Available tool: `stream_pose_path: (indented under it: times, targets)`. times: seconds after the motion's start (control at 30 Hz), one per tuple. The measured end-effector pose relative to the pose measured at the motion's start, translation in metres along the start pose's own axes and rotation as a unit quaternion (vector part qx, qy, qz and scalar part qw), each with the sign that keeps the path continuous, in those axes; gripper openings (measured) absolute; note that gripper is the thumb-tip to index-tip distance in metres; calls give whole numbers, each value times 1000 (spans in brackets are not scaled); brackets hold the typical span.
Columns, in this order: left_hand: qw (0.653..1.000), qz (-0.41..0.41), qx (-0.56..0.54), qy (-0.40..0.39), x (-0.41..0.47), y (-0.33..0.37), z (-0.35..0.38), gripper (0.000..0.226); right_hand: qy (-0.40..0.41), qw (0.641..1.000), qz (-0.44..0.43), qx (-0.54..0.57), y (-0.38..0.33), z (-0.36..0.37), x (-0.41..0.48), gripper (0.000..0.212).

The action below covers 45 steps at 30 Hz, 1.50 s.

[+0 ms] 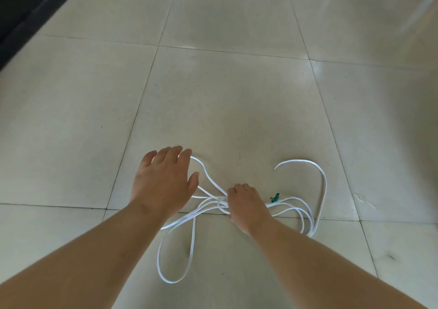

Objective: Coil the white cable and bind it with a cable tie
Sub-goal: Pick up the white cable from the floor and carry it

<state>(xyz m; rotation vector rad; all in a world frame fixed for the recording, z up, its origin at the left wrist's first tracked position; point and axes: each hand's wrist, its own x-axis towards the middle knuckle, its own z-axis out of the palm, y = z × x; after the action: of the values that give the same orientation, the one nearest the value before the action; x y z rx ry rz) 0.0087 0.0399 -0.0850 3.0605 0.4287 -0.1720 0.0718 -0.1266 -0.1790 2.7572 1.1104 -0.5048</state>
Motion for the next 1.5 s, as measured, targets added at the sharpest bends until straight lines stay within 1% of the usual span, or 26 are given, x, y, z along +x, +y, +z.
stream_pose_path:
  times: [0.1, 0.17, 0.23, 0.27, 0.33, 0.37, 0.4, 0.47, 0.53, 0.63, 0.77, 0.83, 0.9, 1.03, 1.27, 1.43, 1.5]
  targets:
    - [1000, 1, 0, 2, -2, 1, -3, 54, 10, 999, 30, -19, -13, 10, -9, 34]
    - [1000, 2, 5, 2, -4, 2, -5, 55, 35, 999, 34, -23, -15, 17, -12, 30]
    - [1000, 6, 9, 8, -5, 4, -7, 55, -4, 999, 44, -9, -16, 8, -22, 21]
    - [1000, 7, 10, 11, -5, 4, -9, 55, 0, 999, 44, -3, -16, 4, -26, 18]
    - [1000, 8, 15, 15, -6, 6, -13, 55, -11, 999, 30, 15, -12, 1, -30, 21]
    - [1000, 10, 17, 17, -6, 7, -15, 55, -31, 999, 28, 29, -10, -1, -31, 24]
    - [1000, 13, 18, 18, -6, 9, -17, 55, -49, 998, 29, 40, -9, -4, -32, 26]
    - [999, 16, 19, 21, -6, 11, -23, 54, -54, 996, 40, 67, -5, -13, -34, 26]
    - [999, 19, 28, 26, -4, 12, -32, 53, -51, 994, 49, 83, 0, -25, -36, 24]
    - [998, 28, 44, 34, 2, 14, -49, 49, -27, 995, 66, 68, 10, -53, -39, 24]
    - [997, 39, 53, 44, 16, 20, -89, 44, 3, 995, 97, 34, 28, -113, -39, 26]
    - [997, 37, 48, 50, 22, 24, -119, 43, 32, 994, 105, 15, 40, -154, -45, 26]
    - [997, 33, 40, 52, 23, 29, -158, 42, 59, 992, 113, 9, 53, -203, -58, 26]
    - [997, 30, 25, 59, 17, 42, -265, 41, 73, 989, 129, 21, 77, -326, -97, 27]
    - [995, 21, 10, 101, 5, 70, -510, 38, 98, 984, 151, 12, 118, -559, -189, 30]
    - [992, 14, 22, 123, -3, 109, -682, 37, 113, 979, 170, 12, 156, -728, -262, 31]
    - [991, 20, 18, 132, -5, 126, -742, 37, 135, 974, 184, 13, 172, -787, -289, 31]
